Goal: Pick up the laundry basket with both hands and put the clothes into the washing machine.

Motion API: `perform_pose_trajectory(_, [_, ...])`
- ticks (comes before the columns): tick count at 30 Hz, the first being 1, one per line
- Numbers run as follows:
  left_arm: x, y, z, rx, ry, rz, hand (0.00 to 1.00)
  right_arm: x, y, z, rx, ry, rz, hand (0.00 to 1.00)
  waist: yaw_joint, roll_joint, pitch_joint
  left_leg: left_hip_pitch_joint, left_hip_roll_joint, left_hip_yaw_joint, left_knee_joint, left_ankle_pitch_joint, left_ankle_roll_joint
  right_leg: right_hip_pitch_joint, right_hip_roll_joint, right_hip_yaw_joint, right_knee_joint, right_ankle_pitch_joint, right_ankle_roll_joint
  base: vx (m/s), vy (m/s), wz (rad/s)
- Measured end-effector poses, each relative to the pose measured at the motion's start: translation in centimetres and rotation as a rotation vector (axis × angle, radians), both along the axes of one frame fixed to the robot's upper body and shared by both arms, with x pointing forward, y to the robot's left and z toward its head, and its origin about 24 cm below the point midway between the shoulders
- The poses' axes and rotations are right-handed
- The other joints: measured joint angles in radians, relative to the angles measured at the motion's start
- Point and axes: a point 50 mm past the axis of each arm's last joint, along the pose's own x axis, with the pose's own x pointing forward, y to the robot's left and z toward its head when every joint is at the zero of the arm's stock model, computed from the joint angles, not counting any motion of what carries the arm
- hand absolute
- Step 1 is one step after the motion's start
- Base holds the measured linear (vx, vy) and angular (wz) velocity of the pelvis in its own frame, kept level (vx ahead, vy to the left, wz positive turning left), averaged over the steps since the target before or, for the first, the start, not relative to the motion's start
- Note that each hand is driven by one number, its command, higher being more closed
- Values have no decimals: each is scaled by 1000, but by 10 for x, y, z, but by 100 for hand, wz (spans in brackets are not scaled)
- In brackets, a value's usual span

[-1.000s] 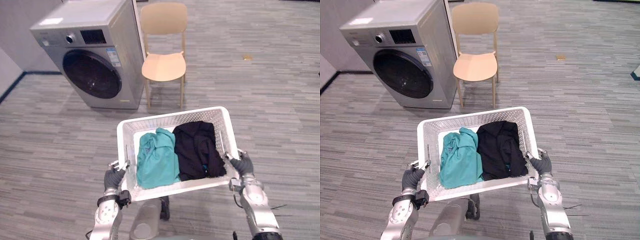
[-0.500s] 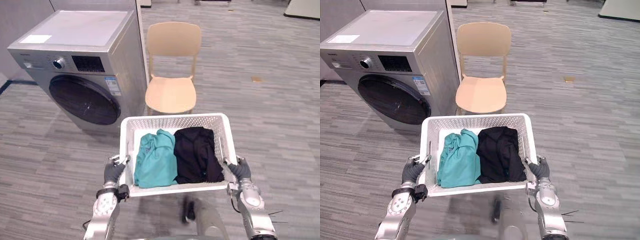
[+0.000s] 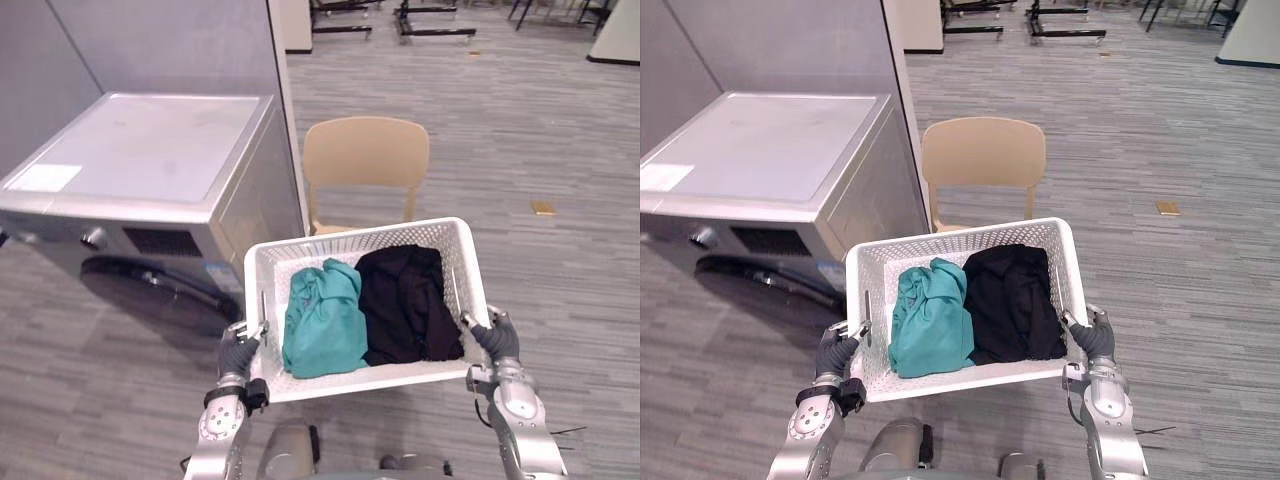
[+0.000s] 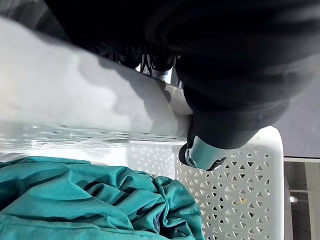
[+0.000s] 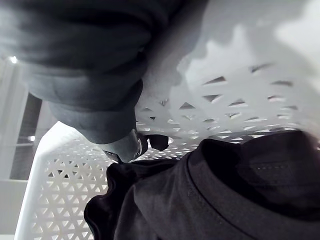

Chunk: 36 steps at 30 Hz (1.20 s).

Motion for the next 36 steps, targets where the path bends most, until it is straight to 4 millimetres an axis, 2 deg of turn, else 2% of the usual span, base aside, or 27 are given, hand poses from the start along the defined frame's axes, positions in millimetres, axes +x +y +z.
perform_pose_trajectory(1, [0, -1, 0, 1, 0, -5, 100, -6, 0, -5, 4, 22, -9, 100, 2, -11, -1, 3, -25, 16, -8, -9, 16, 1, -19, 8, -17, 6, 7, 197, 128, 1])
perform_pose_trajectory(3, [-4, 1, -3, 12, 19, -6, 100, -6, 1, -9, -2, 45, -2, 100, 3, -12, -2, 11, -29, 42, -11, -16, 27, 2, -27, 42, -38, 33, 21, 214, 140, -24])
perform_pose_trajectory(6, [-3, 0, -2, 34, 19, -40, 100, -7, 0, -17, -18, 81, -5, 100, 6, -20, 1, 11, -28, 63, -60, -4, 45, -21, -27, 59, -65, 66, 15, 86, 52, -23])
perform_pose_trajectory(7, [-1, 0, -1, 37, 14, -41, 100, -3, 0, -18, -19, 84, -5, 100, 7, -26, 5, 5, -25, 75, -77, 3, 50, -45, -26, 75, -63, 68, 17, -23, 7, -44])
perform_pose_trajectory(10, [27, -4, 6, 51, -29, -64, 100, 22, 0, -9, -35, 40, -8, 100, 2, -29, 32, -105, -10, 98, -94, 40, 48, -190, -9, 95, -25, 84, 8, -104, 13, -44])
perform_pose_trajectory(12, [58, -6, 24, 84, -102, -68, 100, 49, -1, 9, -59, -34, -23, 100, -20, -34, 74, -215, 2, 101, -99, 81, 53, -326, 2, 104, 17, 101, 13, -185, 12, -23])
perform_pose_trajectory(15, [102, -7, 58, 136, -216, -65, 100, 82, -4, 44, -87, -164, -50, 100, -27, -50, 186, -306, 9, 124, -110, 116, 58, -444, 1, 111, 34, 119, 27, -201, 30, -31])
perform_pose_trajectory(17, [117, -6, 71, 154, -248, -48, 100, 97, -3, 58, -90, -208, -55, 100, -33, -51, 217, -341, 16, 132, -109, 131, 67, -492, 2, 120, 53, 126, 33, -170, 32, -17])
perform_pose_trajectory(19, [142, 2, 95, 194, -295, -3, 100, 127, 3, 83, -72, -270, -37, 100, -30, -50, 225, -421, 23, 149, -99, 141, 66, -590, 5, 139, 80, 138, 44, -177, 38, -29])
perform_pose_trajectory(20, [147, 4, 102, 200, -310, 10, 100, 134, 5, 90, -67, -287, -33, 100, -29, -49, 227, -439, 25, 149, -94, 145, 69, -609, 6, 140, 85, 141, 47, -138, 21, -20])
perform_pose_trajectory(23, [168, 10, 146, 197, -426, 77, 100, 155, 16, 128, -35, -403, -27, 100, -16, -49, 250, -505, 43, 147, -73, 156, 72, -672, 21, 136, 99, 155, 45, -75, -8, -9])
perform_pose_trajectory(25, [179, 16, 186, 181, -534, 133, 100, 168, 27, 169, -13, -528, -13, 100, 2, -48, 260, -565, 60, 143, -51, 161, 76, -730, 34, 132, 118, 159, 41, -73, -37, -10])
perform_pose_trajectory(29, [186, 24, 232, 157, -664, 197, 100, 173, 40, 221, 12, -696, 9, 100, 10, -48, 279, -605, 61, 132, -51, 177, 81, -768, 35, 113, 131, 159, 41, -5, -25, 6])
perform_pose_trajectory(30, [186, 25, 243, 147, -696, 205, 0, 174, 44, 232, 15, -731, 18, 0, 10, -48, 284, -610, 59, 126, -53, 179, 78, -770, 35, 104, 132, 159, 41, 26, -16, 12])
perform_pose_trajectory(33, [188, 29, 261, 104, -739, 243, 0, 176, 53, 258, 69, -805, 27, 0, 11, -48, 284, -629, 57, 120, -61, 185, 75, -788, 34, 97, 132, 158, 40, 36, -12, 6])
perform_pose_trajectory(36, [195, 38, 265, 77, -711, 269, 0, 177, 61, 280, 140, -872, 49, 0, 9, -48, 284, -632, 57, 118, -67, 189, 71, -792, 35, 91, 132, 158, 40, 44, -16, 2])
